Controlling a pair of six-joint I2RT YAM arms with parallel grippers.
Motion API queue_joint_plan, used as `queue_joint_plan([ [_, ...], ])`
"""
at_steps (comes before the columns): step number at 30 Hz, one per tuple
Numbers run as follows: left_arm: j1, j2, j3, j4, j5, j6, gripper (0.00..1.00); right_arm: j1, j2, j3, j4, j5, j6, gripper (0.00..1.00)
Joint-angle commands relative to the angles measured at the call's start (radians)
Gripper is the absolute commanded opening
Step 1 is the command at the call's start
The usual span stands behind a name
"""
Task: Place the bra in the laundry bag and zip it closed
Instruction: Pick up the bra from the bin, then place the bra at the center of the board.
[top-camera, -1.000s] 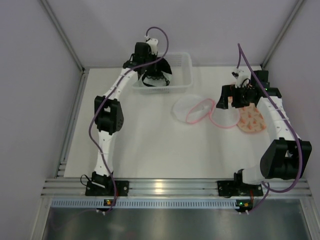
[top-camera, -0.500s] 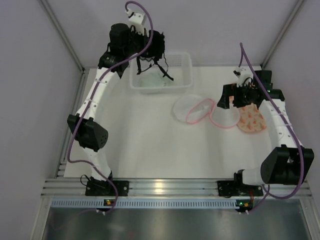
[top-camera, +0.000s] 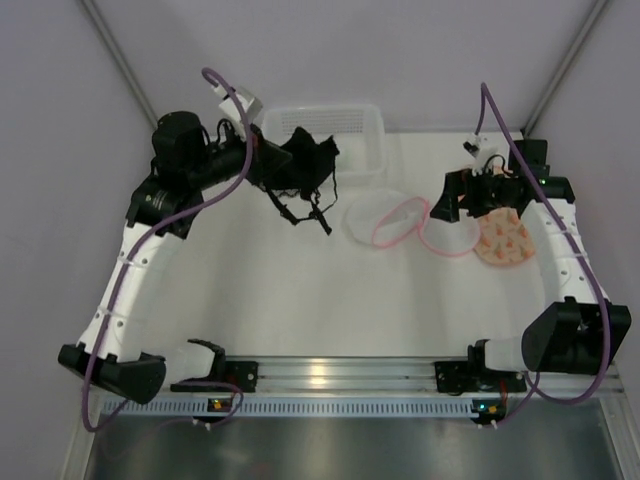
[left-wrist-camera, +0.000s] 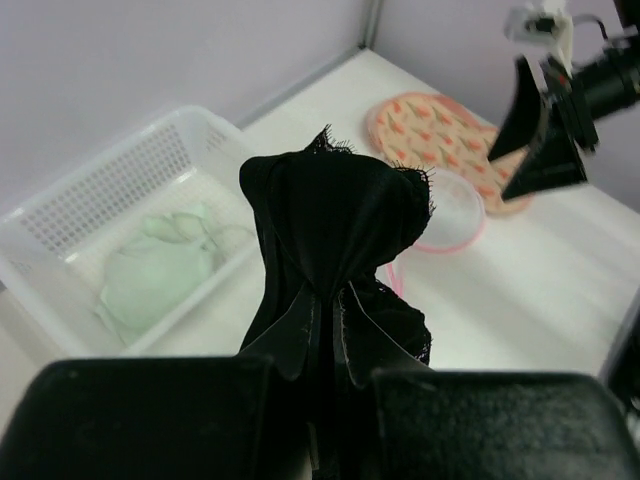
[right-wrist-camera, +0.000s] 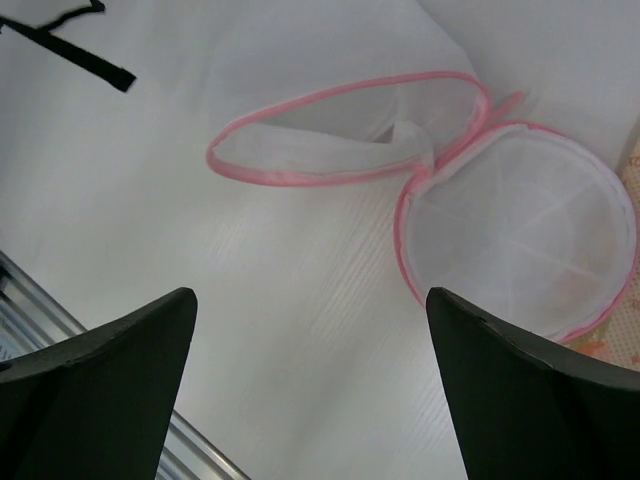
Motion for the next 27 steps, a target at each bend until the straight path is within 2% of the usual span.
queue_joint_plan([
  [1,0.002,-0.105,-0.134,-0.096,0.09,0.086,0.0,-0.012,-0.036,0.05,-0.056,-0.093,-0.051,0.99],
  [4,0.002,-0.206,-0.31,-0.139,0.061,0.152,0.0,-0.01,-0.039,0.049,-0.09,-0.125,-0.071,0.99],
  [9,0.0,-0.306,-0.478,-0.182,-0.069,0.264,0.0,0.013,-0.056,0.015,-0.124,-0.145,-0.088,0.99],
  [16,0.002,-0.328,-0.672,-0.197,-0.281,0.51,0.03,0.054,-0.094,-0.065,-0.109,-0.135,-0.074,0.98],
  [20,0.002,-0.322,-0.757,-0.11,-0.378,0.617,0.1,0.164,-0.111,-0.141,-0.051,-0.098,-0.045,0.96],
  [23,0.003,-0.335,-0.84,0.003,-0.422,0.746,0.23,0.246,-0.105,-0.161,-0.004,-0.066,-0.019,0.95],
  [24,0.005,-0.337,-0.863,0.03,-0.434,0.814,0.24,0.264,-0.093,-0.166,0.006,-0.064,-0.003,0.95],
  [27,0.023,-0.328,-0.929,0.143,-0.485,0.887,0.26,0.309,-0.061,-0.171,0.055,-0.082,0.032,0.92],
])
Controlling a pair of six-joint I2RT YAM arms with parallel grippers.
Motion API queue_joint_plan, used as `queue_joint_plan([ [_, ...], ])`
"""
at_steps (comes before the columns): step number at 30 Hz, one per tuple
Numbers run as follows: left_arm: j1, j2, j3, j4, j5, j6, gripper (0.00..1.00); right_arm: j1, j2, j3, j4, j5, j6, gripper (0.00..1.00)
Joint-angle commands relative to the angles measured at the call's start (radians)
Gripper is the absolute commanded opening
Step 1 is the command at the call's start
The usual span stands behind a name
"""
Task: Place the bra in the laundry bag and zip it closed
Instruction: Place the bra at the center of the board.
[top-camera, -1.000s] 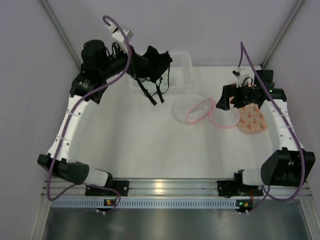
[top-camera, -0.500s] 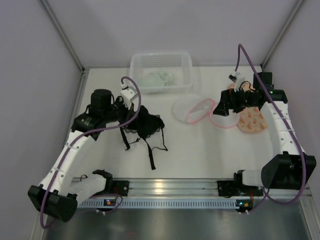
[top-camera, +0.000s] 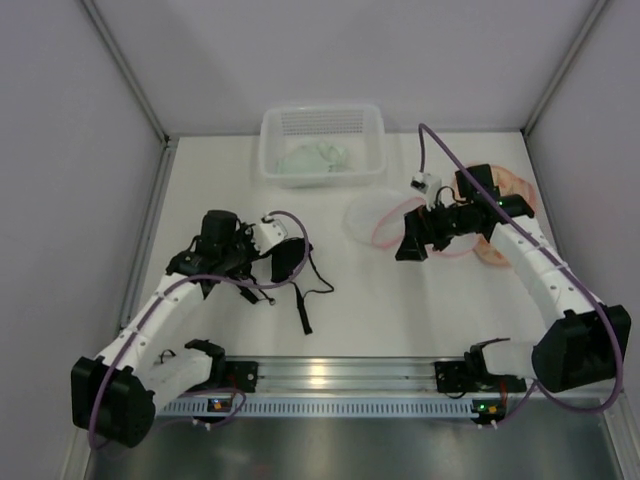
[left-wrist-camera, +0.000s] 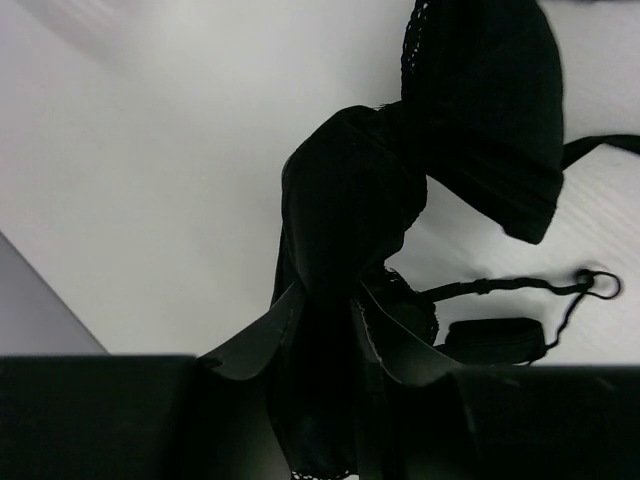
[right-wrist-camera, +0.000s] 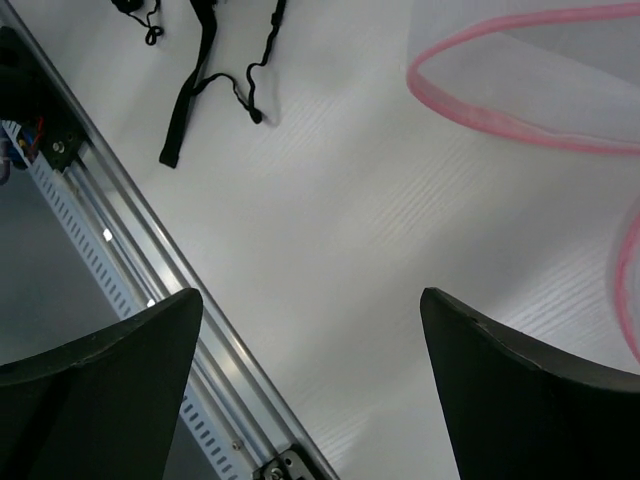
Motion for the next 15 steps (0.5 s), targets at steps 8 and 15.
queue_joint_plan([
  [8,0.274,0.165,0.089,0.223,0.036,-0.024,0.41,0.208,0.132,-0.014,0.279,0.008,0.116,0.86],
  [15,0.439,0.221,0.192,0.135,0.153,-0.192,0.72,0.337,0.257,0.023,0.402,0.059,0.16,0.82],
])
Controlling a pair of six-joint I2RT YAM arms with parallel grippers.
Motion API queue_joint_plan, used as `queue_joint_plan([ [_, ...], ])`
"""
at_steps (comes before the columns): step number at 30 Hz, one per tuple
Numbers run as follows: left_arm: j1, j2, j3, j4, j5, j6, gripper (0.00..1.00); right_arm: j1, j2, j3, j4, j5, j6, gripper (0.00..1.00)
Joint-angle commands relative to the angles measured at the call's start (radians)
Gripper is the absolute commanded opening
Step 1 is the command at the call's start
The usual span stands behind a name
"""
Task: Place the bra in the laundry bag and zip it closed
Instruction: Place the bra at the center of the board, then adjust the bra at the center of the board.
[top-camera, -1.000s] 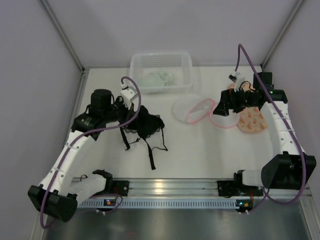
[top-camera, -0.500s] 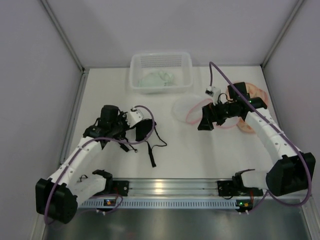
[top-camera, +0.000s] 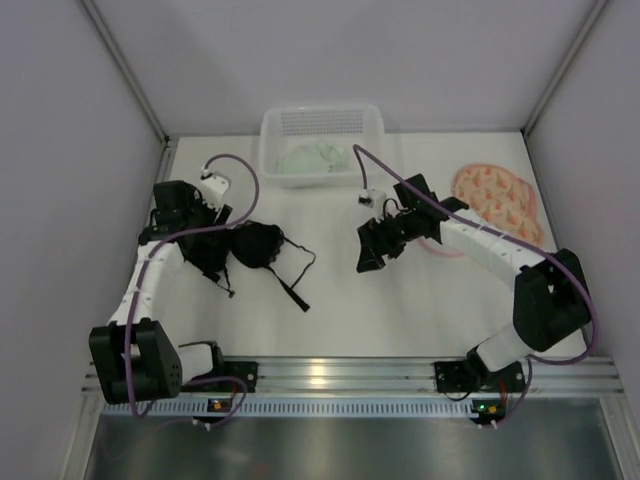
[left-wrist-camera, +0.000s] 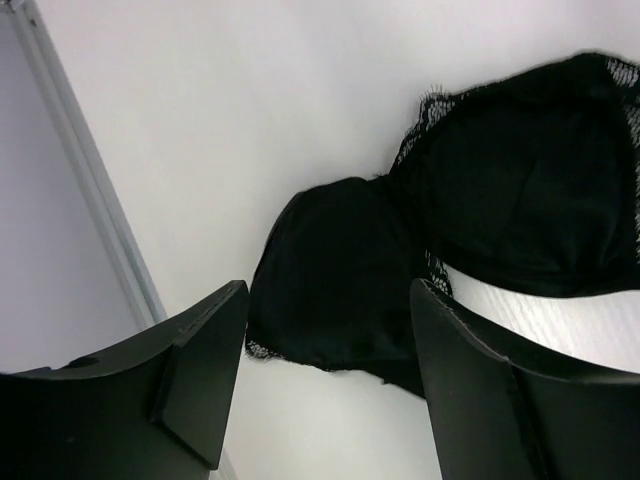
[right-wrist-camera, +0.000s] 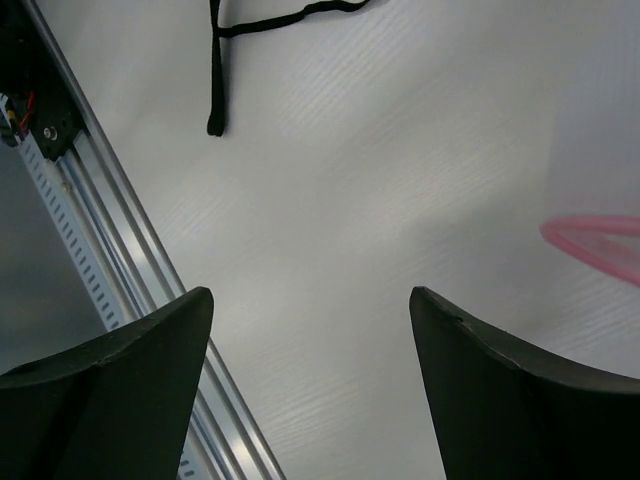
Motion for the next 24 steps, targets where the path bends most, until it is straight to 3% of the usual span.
queue_joint_plan([
  [1,0.048,0.008,0.094,-0.025,0.102,-0.117,0.72,0.071,0.041,0.055,0.135,0.034,0.031,0.8],
  [8,0.159,0.017,0.146,-0.198,0.179,-0.22,0.71,0.23,0.197,0.18,0.196,0.099,0.028,0.7],
  [18,0.318,0.153,0.203,-0.457,0.096,-0.265,0.69,0.4,0.453,0.377,0.252,0.189,0.025,0.68],
  [24,0.376,0.137,0.167,-0.504,0.154,-0.142,0.65,0.466,0.576,0.46,0.258,0.254,0.01,0.66],
])
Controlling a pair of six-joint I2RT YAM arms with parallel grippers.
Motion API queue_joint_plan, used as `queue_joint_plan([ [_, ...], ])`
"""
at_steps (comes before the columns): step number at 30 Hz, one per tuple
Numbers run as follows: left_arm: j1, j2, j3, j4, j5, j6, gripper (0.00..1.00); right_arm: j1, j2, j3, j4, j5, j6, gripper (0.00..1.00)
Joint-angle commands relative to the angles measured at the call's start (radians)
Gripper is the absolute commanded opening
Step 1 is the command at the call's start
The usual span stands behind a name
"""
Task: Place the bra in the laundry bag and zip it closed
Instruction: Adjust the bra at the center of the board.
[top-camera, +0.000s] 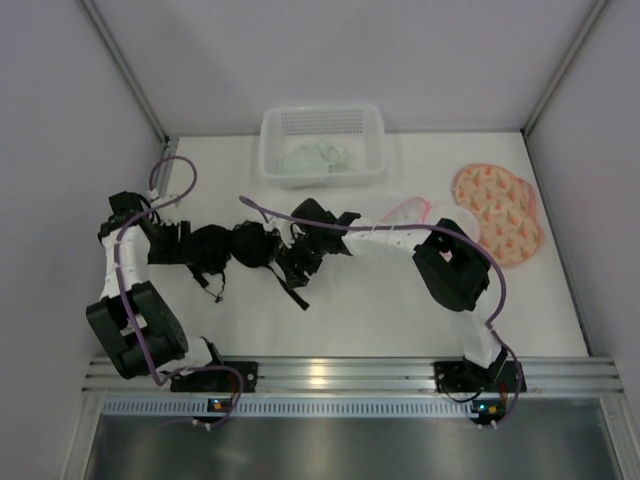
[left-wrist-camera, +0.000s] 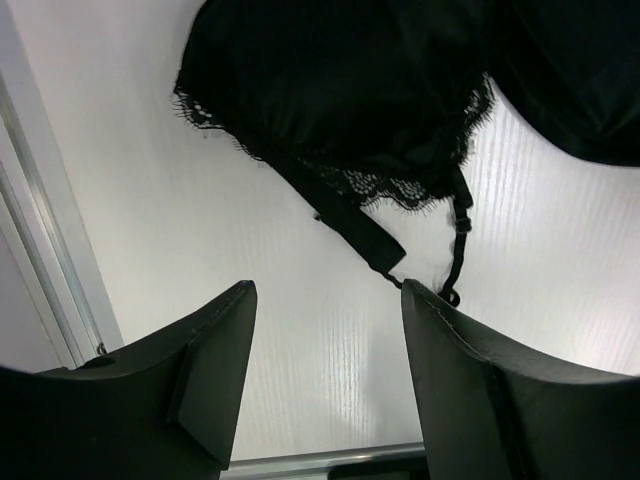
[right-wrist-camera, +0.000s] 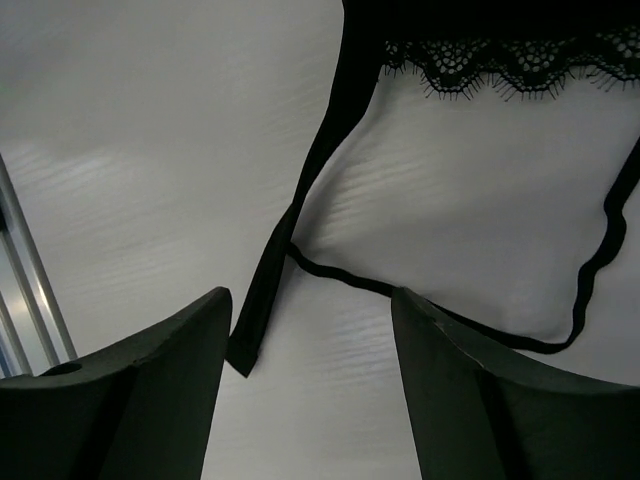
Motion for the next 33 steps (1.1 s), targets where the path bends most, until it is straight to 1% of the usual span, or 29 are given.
queue_joint_plan([
  [1,0.004,-0.068,0.0,-0.09,0.093,0.126,0.65,0.043,0.051,0.056,0.048,0.059,-0.014,0.65],
  [2,0.003,-0.085,-0.023,-0.106,0.157,0.166,0.64,0.046,0.06,0.048,0.059,0.067,-0.014,0.64],
  [3,0.003,-0.103,-0.037,-0.118,0.193,0.212,0.64,0.05,0.067,0.04,0.071,0.074,-0.013,0.62],
  [4,0.001,-0.154,-0.054,-0.127,0.216,0.31,0.62,0.05,0.08,0.027,0.088,0.084,-0.011,0.61],
  [5,0.003,-0.176,-0.077,-0.129,0.239,0.358,0.61,0.05,0.091,0.02,0.092,0.087,-0.009,0.59],
  [6,0.003,-0.205,-0.118,-0.127,0.272,0.407,0.61,0.05,0.1,0.02,0.091,0.09,-0.006,0.54],
  [7,0.001,-0.226,-0.141,-0.129,0.283,0.503,0.6,0.05,0.117,0.037,0.083,0.093,-0.003,0.51],
  [8,0.001,-0.264,-0.158,-0.127,0.29,0.545,0.59,0.048,0.122,0.046,0.07,0.091,-0.003,0.49],
  [10,0.001,-0.283,-0.194,-0.127,0.3,0.651,0.56,0.046,0.129,0.065,0.065,0.094,-0.003,0.39],
  [11,0.001,-0.283,-0.198,-0.15,0.305,0.691,0.55,0.048,0.134,0.069,0.05,0.094,-0.003,0.3],
  [12,0.001,-0.28,-0.201,-0.164,0.31,0.731,0.54,0.045,0.137,0.077,0.04,0.094,-0.005,0.26],
  [13,0.001,-0.274,-0.201,-0.185,0.322,0.802,0.53,0.042,0.146,0.088,0.03,0.094,-0.005,0.21],
  [14,0.001,-0.265,-0.201,-0.223,0.328,0.84,0.52,0.037,0.148,0.088,0.019,0.094,0.0,0.08],
  [15,0.001,-0.257,-0.203,-0.242,0.334,0.872,0.52,0.025,0.146,0.085,0.008,0.087,0.006,0.0],
  [16,0.001,-0.253,-0.212,-0.259,0.343,0.942,0.52,0.016,0.133,0.065,0.008,0.078,0.023,0.0],
  [18,0.001,-0.257,-0.232,-0.288,0.342,1.025,0.52,-0.013,0.102,0.005,0.025,0.049,0.043,0.0],
  [19,0.001,-0.26,-0.247,-0.287,0.343,1.089,0.52,-0.024,0.064,-0.016,0.031,0.041,0.052,0.0],
  [21,0.001,-0.265,-0.29,-0.287,0.348,1.159,0.52,-0.05,0.027,-0.07,0.039,0.033,0.055,0.0],
  [22,0.001,-0.265,-0.306,-0.288,0.357,1.23,0.52,-0.058,-0.004,-0.084,0.039,0.029,0.055,0.0],
  [25,-0.003,-0.257,-0.349,-0.288,0.391,1.344,0.52,-0.088,-0.053,-0.131,0.046,-0.001,0.066,0.0],
  [26,-0.007,-0.256,-0.362,-0.288,0.383,1.367,0.52,-0.098,-0.059,-0.138,0.046,-0.013,0.064,0.0],
  [28,-0.036,-0.251,-0.404,-0.284,0.366,1.461,0.53,-0.115,-0.07,-0.145,0.036,-0.03,0.06,0.0],
  [30,-0.046,-0.243,-0.437,-0.271,0.357,1.507,0.54,-0.124,-0.073,-0.15,0.025,-0.045,0.052,0.0],
  [33,-0.08,-0.245,-0.465,-0.183,0.353,1.483,0.54,-0.128,-0.076,-0.153,0.014,-0.053,0.047,0.0],
])
